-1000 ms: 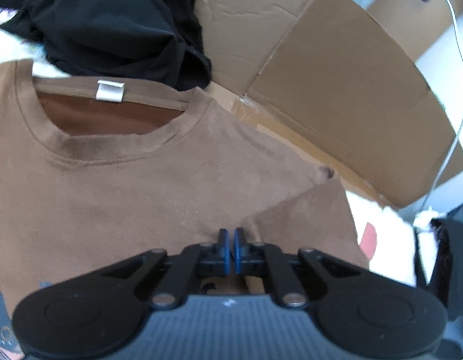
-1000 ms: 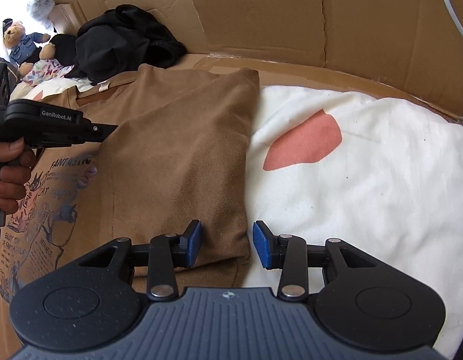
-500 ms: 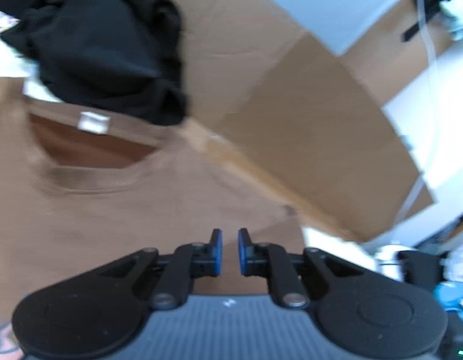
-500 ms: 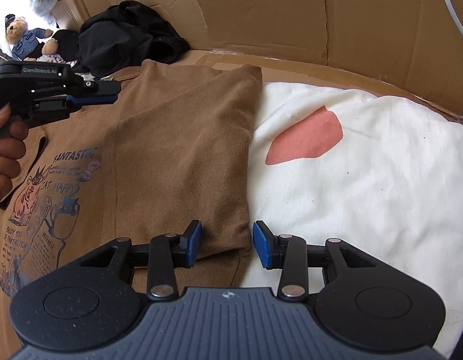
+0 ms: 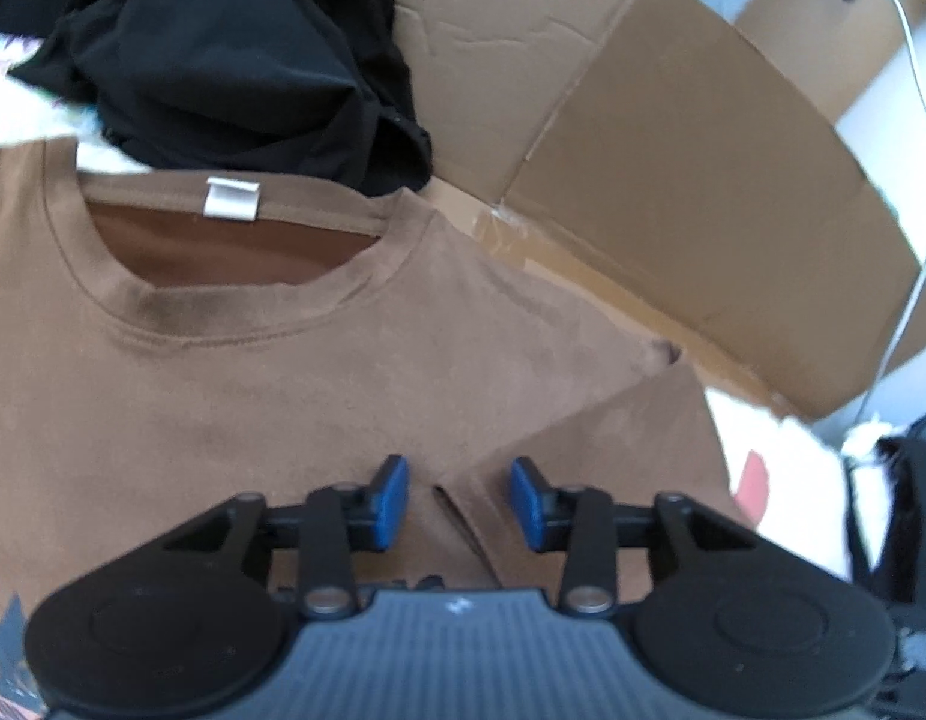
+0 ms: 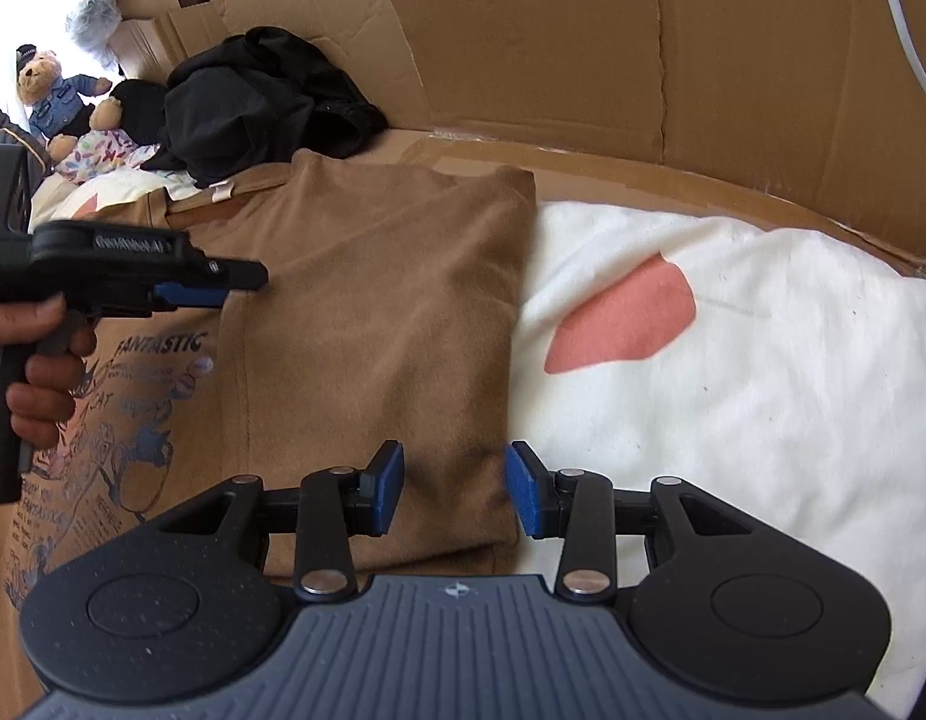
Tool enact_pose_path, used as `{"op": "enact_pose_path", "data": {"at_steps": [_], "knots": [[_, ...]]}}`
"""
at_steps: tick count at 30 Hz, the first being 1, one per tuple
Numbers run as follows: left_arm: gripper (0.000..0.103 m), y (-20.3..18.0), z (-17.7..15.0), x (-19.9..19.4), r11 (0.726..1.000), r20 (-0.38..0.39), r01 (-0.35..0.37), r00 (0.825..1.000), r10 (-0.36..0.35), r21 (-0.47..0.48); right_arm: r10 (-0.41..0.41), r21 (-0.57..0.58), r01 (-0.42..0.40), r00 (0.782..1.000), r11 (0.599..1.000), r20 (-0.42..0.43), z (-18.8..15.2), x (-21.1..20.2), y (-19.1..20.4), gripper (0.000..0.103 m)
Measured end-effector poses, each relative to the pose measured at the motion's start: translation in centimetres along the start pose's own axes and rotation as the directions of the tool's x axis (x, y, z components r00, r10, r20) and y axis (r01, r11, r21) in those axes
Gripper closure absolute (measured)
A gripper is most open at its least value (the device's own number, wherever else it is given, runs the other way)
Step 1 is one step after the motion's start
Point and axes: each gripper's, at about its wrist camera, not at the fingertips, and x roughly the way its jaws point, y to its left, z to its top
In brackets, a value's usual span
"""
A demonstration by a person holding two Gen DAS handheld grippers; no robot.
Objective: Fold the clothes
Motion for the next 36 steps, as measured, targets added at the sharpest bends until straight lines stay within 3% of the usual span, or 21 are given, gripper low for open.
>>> {"op": "enact_pose_path", "data": {"at_steps": [4,6,8,11,23,28,36], "knots": [[0.101,0.0,0.0,-0.4,0.997,0.020,-0.070,0.997,0.069,0.029,-0.028,-0.033,0.027,0.999,0.999,-0.032,-0.4,0.6,0.1,0.060],[0.101,0.3,0.2,-0.8,0.993,0.027,-0.114,0.993,0.114,0.026,-0.041,-0.017,0.040,0.998,0.999,-0.045,-0.4,0.6,-0.2,0.060],[0.095,0.4,0.4,-1.2,0.993,0.030,-0.117,0.993,0.116,0.016,-0.044,0.003,0.044,0.998,0.999,-0.048,-0.5,0.2,-0.5,0.060],[0.093,0.2,0.6,-1.9,0.993,0.041,-0.115,0.993,0.115,0.010,-0.039,0.043,0.040,0.999,0.998,-0.028,-0.4,-0.7,-1.0,0.060],[0.085,-4.1,0.6,-1.6,0.998,0.042,0.038,0.998,-0.040,0.041,-0.018,0.060,0.013,0.996,0.998,0.087,3.0,-1.8,-1.7,0.061],[0.085,-5.3,-0.2,-0.8,0.992,0.007,0.109,0.994,-0.110,0.068,-0.011,0.044,0.005,0.992,0.999,0.123,5.3,-1.6,-1.4,0.068],[0.085,-4.7,-1.7,1.0,0.992,-0.060,0.106,0.993,-0.102,0.065,-0.001,-0.042,0.003,1.000,0.999,0.030,4.0,1.8,0.1,0.079]]}}
